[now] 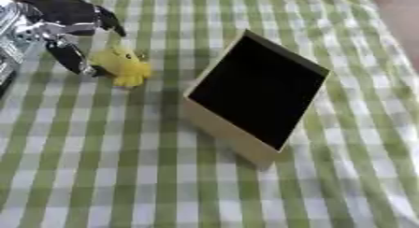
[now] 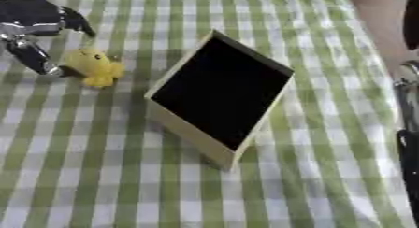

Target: Pick up objects on the table and place them in the box.

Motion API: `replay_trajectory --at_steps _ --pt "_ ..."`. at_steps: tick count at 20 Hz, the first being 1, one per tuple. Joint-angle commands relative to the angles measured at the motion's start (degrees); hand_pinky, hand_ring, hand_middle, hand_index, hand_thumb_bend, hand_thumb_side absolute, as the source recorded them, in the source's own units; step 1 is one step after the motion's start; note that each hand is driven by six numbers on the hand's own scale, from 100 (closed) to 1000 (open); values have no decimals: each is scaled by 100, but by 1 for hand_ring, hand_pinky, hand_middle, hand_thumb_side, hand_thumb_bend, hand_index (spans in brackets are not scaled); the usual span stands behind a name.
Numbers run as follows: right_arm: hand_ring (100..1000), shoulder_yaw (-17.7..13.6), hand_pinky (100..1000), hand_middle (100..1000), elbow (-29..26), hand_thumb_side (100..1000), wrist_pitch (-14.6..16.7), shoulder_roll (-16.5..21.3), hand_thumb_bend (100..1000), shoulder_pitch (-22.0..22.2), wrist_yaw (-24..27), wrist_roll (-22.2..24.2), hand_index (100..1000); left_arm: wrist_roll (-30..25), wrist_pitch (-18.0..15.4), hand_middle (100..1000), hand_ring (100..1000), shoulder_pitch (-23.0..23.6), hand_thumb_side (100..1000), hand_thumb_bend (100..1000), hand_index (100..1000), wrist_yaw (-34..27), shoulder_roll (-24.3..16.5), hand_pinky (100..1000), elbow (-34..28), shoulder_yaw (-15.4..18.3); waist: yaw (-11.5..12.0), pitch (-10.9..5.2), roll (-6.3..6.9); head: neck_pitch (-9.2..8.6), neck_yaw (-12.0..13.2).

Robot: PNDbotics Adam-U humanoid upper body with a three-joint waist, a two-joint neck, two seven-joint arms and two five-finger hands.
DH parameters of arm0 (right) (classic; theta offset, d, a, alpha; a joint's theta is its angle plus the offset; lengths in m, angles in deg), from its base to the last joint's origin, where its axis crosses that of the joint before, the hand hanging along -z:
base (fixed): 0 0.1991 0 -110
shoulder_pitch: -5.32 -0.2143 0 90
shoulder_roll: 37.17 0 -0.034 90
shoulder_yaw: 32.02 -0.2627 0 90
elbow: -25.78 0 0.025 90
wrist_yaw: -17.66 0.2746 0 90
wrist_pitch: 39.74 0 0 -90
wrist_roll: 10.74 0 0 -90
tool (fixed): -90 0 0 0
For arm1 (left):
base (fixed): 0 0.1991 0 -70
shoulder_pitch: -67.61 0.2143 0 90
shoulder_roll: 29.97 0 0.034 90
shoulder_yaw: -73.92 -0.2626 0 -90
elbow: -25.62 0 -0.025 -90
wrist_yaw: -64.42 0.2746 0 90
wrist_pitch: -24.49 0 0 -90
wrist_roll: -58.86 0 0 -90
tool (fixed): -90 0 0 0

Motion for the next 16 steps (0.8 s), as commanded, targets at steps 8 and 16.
replay_trajectory --at_steps 8,16 --pt "728 -90 776 708 -113 957 -45 42 100 -26 59 -56 872 7 -61 696 741 -184 103 222 740 47 10 599 162 138 -15 -75 -4 -30 37" --pt "728 -114 776 706 -113 957 -71 3 100 -14 50 -123 872 -295 2 589 625 -170 100 204 633 -194 50 473 153 84 -31 -81 -13 -78 61"
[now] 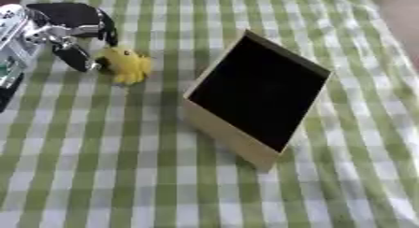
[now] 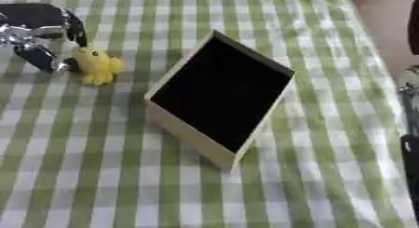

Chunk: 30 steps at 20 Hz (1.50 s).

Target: Pick up objects on the table and place them in the box.

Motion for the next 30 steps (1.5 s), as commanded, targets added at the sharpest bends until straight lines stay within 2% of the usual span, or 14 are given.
replay_trajectory --at_steps 1,5,7,11,13,18,22,26,30 --pt "729 -59 776 706 -113 957 -9 45 100 -45 24 -43 871 -38 27 552 591 -100 100 184 594 -63 -47 445 -71 34 -9 -116 7 -80 30" --pt "728 -64 776 703 -113 962 -33 36 100 -26 38 -73 871 244 221 413 477 -112 100 128 450 -22 -29 312 -172 139 -12 -118 1 -62 18" --pt "728 -58 776 703 -113 962 -38 35 100 -23 47 -70 872 409 335 371 434 -112 100 100 410 -15 -35 254 -276 167 -12 -120 1 -53 6" --pt "728 -65 776 702 -113 960 -36 33 100 -25 55 -77 872 745 524 300 378 -127 100 100 334 81 -73 160 -455 154 -8 -133 3 -31 2" --pt "728 -64 776 701 -113 959 -41 24 100 -28 55 -78 873 903 588 272 362 -124 100 100 304 72 -78 138 -499 136 -5 -142 4 -20 -2" --pt "729 -60 777 701 -113 954 -46 15 100 -32 44 -68 873 1281 633 250 348 -103 100 100 280 -11 -141 127 -691 51 7 -175 4 0 -23" --pt "730 -60 778 701 -113 951 -41 9 100 -44 27 -60 873 1399 711 258 353 -164 100 100 282 -208 -153 129 -1065 111 28 -205 5 9 -31" --pt "731 -59 778 702 -113 947 -33 11 100 -56 10 -56 872 1308 874 261 354 -314 100 100 284 -454 -145 131 -1515 185 45 -236 8 29 -46" --pt "733 -51 779 702 -113 944 -26 18 100 -72 0 -52 873 1103 941 264 356 -477 100 100 287 -557 -57 133 -1833 112 60 -270 19 38 -66"
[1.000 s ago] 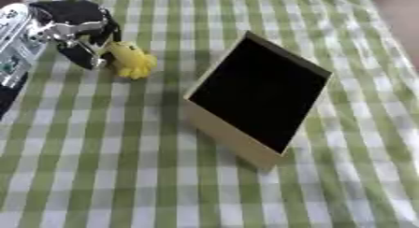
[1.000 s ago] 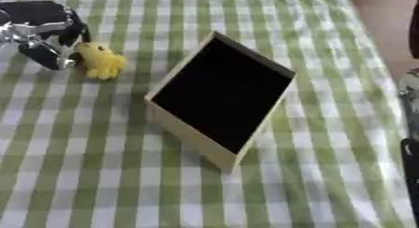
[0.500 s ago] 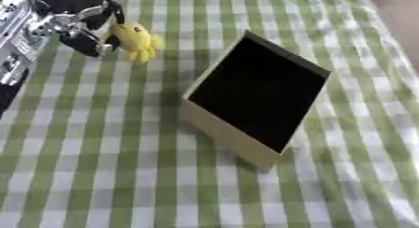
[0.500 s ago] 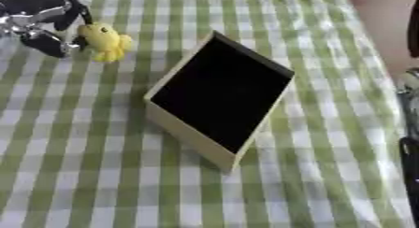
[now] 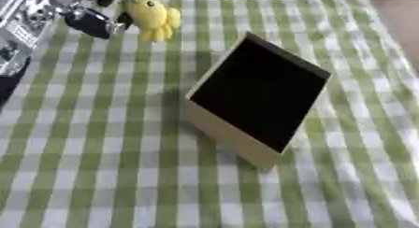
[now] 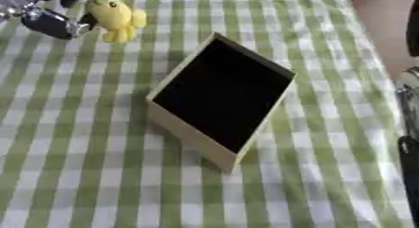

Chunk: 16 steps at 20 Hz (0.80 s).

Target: Pick up objects on the table and place them in the box.

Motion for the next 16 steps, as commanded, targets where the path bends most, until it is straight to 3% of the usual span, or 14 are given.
replay_trajectory --at_steps 1,8,16 --pt "733 -39 779 703 -113 943 13 73 100 -90 -21 7 872 -171 56 267 357 -227 100 100 290 -146 -42 133 -352 -6 19 -173 15 34 -32" --pt "735 -22 780 703 -113 938 25 60 100 -118 -29 37 872 -685 241 276 365 -526 100 100 297 -616 298 142 -1393 -444 22 -211 15 110 -114" --pt "737 -32 781 706 -113 932 59 22 100 -157 -39 35 872 -983 490 281 370 -732 100 100 301 -598 938 150 -1577 -679 7 -236 28 130 -134"
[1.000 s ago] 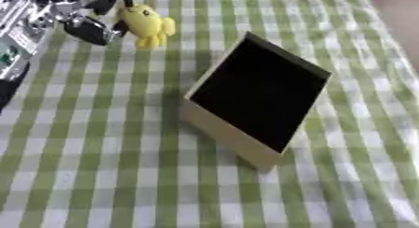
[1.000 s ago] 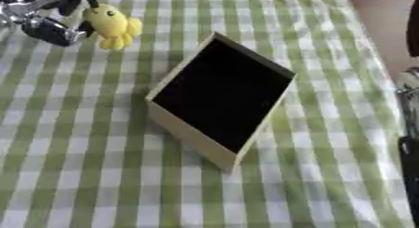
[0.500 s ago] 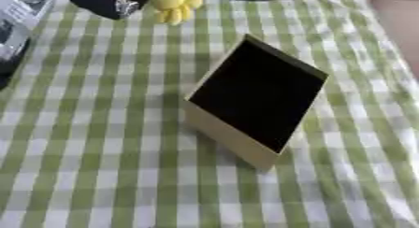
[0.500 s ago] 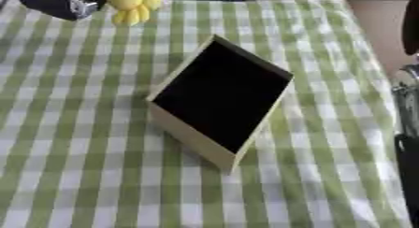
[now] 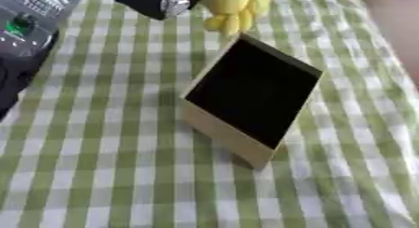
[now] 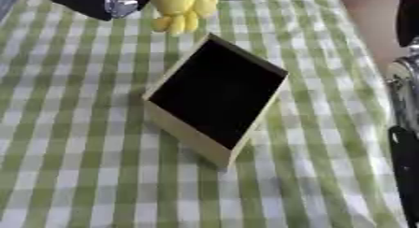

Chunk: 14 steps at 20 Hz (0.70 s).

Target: Pick up objects on the table and place them in the box.

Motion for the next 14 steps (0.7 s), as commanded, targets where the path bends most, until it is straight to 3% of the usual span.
replay_trajectory --at_steps 1,7,14 --pt "737 -43 781 706 -113 932 39 57 100 -95 -35 -9 872 -86 59 281 370 -133 100 100 301 92 245 150 -72 -73 -10 -155 5 39 -22" --pt "738 -69 781 706 -113 934 46 53 100 -62 -49 -46 872 9 113 286 376 56 100 100 307 540 689 161 -75 -306 14 -171 18 68 -34" --pt "737 -69 781 705 -113 937 45 23 100 -33 -33 -46 872 1 -79 289 379 208 100 100 311 794 931 165 124 -533 7 -165 16 73 -43"
